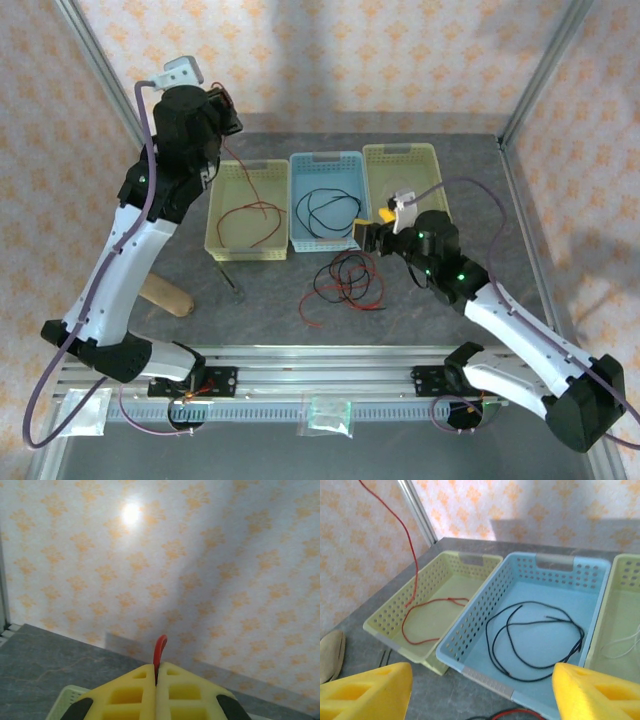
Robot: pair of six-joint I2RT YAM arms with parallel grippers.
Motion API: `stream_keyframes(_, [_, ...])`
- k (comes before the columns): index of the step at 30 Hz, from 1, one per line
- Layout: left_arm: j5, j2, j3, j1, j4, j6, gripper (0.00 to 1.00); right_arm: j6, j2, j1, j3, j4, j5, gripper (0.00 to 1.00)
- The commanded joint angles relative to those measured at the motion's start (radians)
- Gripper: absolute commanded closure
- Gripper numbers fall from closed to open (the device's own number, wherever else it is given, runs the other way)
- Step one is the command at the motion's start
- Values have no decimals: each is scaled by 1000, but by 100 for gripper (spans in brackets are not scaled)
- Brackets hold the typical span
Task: Untangle the cables
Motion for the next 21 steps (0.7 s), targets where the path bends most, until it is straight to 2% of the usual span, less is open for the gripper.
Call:
stream_keyframes(1, [43,13,-5,41,-3,3,100,-6,29,5,68,-77,53,26])
stream_keyframes(10, [64,87,-47,119,35,50,100,3,33,5,123,-92,43,26])
stream_keyframes(21, [102,156,-184,132,107,27,100,22,16,5,138,-95,40,26])
